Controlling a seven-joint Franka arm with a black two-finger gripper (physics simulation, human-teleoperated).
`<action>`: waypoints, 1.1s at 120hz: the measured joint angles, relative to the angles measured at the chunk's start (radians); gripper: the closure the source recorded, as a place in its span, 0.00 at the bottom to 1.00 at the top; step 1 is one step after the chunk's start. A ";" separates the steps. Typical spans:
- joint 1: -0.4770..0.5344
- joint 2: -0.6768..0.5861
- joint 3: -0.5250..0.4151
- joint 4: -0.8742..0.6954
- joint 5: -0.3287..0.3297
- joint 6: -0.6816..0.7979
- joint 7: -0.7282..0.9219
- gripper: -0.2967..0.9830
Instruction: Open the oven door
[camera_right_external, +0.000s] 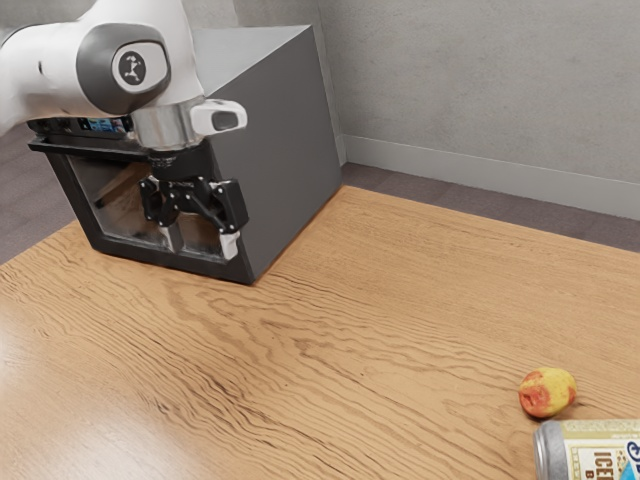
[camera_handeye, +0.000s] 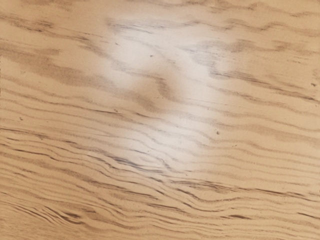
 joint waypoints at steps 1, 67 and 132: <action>0.000 0.000 0.000 0.000 0.000 0.006 0.000 0.23; 0.026 -0.356 0.181 -0.165 0.140 0.331 0.920 0.23; 0.028 -0.358 0.326 -0.259 -0.019 0.523 1.826 0.23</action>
